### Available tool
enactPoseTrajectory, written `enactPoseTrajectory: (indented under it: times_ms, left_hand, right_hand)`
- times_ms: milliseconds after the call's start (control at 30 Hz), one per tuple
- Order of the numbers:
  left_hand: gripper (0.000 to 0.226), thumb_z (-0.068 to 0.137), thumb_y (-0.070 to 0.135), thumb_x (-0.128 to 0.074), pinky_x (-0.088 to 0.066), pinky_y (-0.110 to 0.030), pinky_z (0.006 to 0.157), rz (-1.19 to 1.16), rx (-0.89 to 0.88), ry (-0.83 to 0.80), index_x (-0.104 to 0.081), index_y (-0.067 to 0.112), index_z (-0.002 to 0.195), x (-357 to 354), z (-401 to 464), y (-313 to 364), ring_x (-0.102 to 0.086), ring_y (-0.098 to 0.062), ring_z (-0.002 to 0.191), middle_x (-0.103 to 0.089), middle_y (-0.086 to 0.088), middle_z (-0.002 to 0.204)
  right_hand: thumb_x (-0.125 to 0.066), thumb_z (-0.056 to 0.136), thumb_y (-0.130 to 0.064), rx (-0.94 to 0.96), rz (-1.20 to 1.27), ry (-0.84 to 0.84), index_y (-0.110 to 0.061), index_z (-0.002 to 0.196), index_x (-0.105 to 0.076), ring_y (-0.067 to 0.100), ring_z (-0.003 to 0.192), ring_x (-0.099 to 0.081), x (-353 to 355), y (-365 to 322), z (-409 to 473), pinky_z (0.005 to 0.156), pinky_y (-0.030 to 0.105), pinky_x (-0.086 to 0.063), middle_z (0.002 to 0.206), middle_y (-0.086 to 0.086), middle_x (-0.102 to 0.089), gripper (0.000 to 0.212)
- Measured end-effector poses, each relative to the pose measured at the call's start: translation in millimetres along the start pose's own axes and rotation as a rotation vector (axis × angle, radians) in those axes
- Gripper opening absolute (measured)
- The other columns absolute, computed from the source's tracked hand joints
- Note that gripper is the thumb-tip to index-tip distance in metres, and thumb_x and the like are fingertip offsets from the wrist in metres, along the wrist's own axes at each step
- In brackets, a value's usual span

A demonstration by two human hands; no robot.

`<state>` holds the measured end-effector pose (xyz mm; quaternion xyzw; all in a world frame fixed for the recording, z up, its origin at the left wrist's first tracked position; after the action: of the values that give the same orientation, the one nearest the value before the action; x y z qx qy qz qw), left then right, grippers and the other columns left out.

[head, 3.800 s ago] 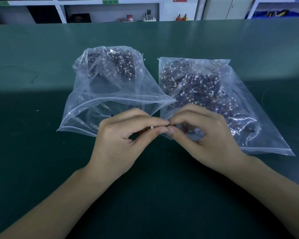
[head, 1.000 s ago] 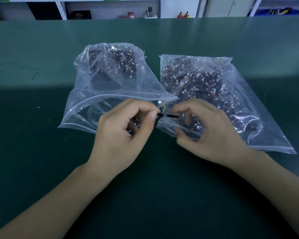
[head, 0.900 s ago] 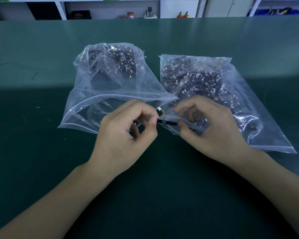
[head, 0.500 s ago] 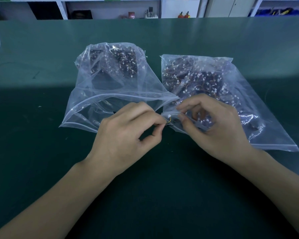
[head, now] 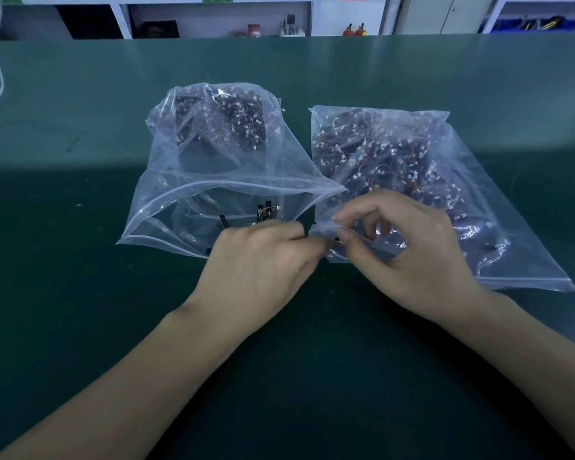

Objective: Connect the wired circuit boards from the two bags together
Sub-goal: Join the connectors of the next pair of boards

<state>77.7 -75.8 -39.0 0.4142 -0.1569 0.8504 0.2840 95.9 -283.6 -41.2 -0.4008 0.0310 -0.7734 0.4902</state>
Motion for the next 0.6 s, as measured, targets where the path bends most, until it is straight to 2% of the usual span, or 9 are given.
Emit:
enactPoseTrajectory:
  times_ms: [67, 133, 233, 333, 400, 467, 500, 600]
  left_hand:
    - [0.019, 0.106, 0.040, -0.061, -0.039, -0.029, 0.047, 0.024, 0.013, -0.079, -0.078, 0.031, 0.104, -4, 0, 4, -0.067, -0.027, 0.058, -0.061, 0.004, 0.062]
    - [0.041, 0.109, 0.053, -0.038, -0.031, -0.028, 0.050, 0.087, 0.031, -0.129, -0.075, 0.034, 0.110, -7, 0, 9, -0.068, -0.027, 0.055, -0.066, 0.004, 0.061]
    - [0.054, 0.109, 0.056, -0.026, -0.028, -0.028, 0.050, 0.075, 0.038, -0.115, -0.073, 0.032, 0.118, -9, -1, 10, -0.067, -0.027, 0.051, -0.066, 0.004, 0.060]
    - [0.046, 0.111, 0.049, -0.035, -0.034, -0.027, 0.048, -0.032, 0.005, -0.088, -0.076, 0.029, 0.117, -3, -1, 9, -0.065, -0.026, 0.052, -0.069, 0.006, 0.064]
    - [0.036, 0.110, 0.040, -0.049, -0.037, -0.027, 0.046, -0.125, 0.013, -0.014, -0.078, 0.024, 0.096, 2, 0, 7, -0.060, -0.021, 0.051, -0.064, 0.008, 0.062]
    - [0.033, 0.103, 0.030, -0.059, -0.035, -0.027, 0.047, -0.198, 0.104, 0.088, -0.065, 0.018, 0.073, 6, 0, 2, -0.046, -0.016, 0.049, -0.047, 0.009, 0.056]
    - [0.034, 0.101, 0.027, -0.061, -0.034, -0.027, 0.047, -0.209, 0.158, 0.123, -0.058, 0.016, 0.068, 7, -1, -2, -0.039, -0.014, 0.050, -0.039, 0.010, 0.057]
    - [0.032, 0.101, 0.030, -0.063, -0.033, -0.026, 0.051, -0.128, 0.290, 0.087, -0.056, 0.018, 0.073, 9, -3, -15, -0.041, -0.014, 0.052, -0.038, 0.011, 0.058]
  right_hand:
    - [-0.079, 0.092, -0.003, -0.008, 0.006, -0.005, -0.017, 0.110, -0.074, 0.012, 0.077, -0.063, -1, 0, -1, 0.078, 0.018, -0.047, 0.096, -0.016, -0.070, 0.023]
    - [-0.080, 0.092, -0.003, -0.006, 0.003, -0.003, -0.017, 0.110, -0.074, 0.012, 0.077, -0.063, -1, -1, 0, 0.077, 0.018, -0.048, 0.096, -0.017, -0.069, 0.023]
    - [-0.079, 0.092, -0.001, 0.006, 0.013, -0.013, -0.016, 0.108, -0.074, 0.012, 0.078, -0.063, -1, -1, 0, 0.076, 0.017, -0.046, 0.097, -0.014, -0.070, 0.022]
    - [-0.078, 0.093, 0.000, 0.001, 0.006, -0.010, -0.015, 0.107, -0.074, 0.013, 0.077, -0.062, 0, -1, 0, 0.076, 0.017, -0.046, 0.096, -0.013, -0.070, 0.021]
    - [-0.078, 0.092, 0.001, -0.008, 0.012, -0.001, -0.014, 0.106, -0.075, 0.013, 0.076, -0.062, 0, 0, 1, 0.076, 0.017, -0.046, 0.095, -0.016, -0.068, 0.021]
    - [-0.079, 0.091, 0.001, -0.023, 0.015, 0.011, -0.014, 0.105, -0.075, 0.013, 0.074, -0.062, 1, 0, 1, 0.076, 0.016, -0.045, 0.095, -0.016, -0.068, 0.021]
    - [-0.079, 0.091, 0.002, -0.029, 0.016, 0.011, -0.015, 0.104, -0.075, 0.014, 0.074, -0.062, 1, -1, 1, 0.076, 0.016, -0.045, 0.095, -0.015, -0.068, 0.021]
    - [-0.078, 0.091, 0.002, -0.033, 0.016, 0.005, -0.014, 0.104, -0.075, 0.012, 0.075, -0.062, 0, -1, 1, 0.076, 0.014, -0.044, 0.094, -0.012, -0.070, 0.020]
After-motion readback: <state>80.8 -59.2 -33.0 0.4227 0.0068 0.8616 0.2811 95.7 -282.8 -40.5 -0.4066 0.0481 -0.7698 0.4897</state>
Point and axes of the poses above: each hand's wrist, its own z-axis towards the middle knuckle, its own x-axis out of the back of the hand, y = z × x, the point moved 2 cm from there along z, towards the middle knuckle
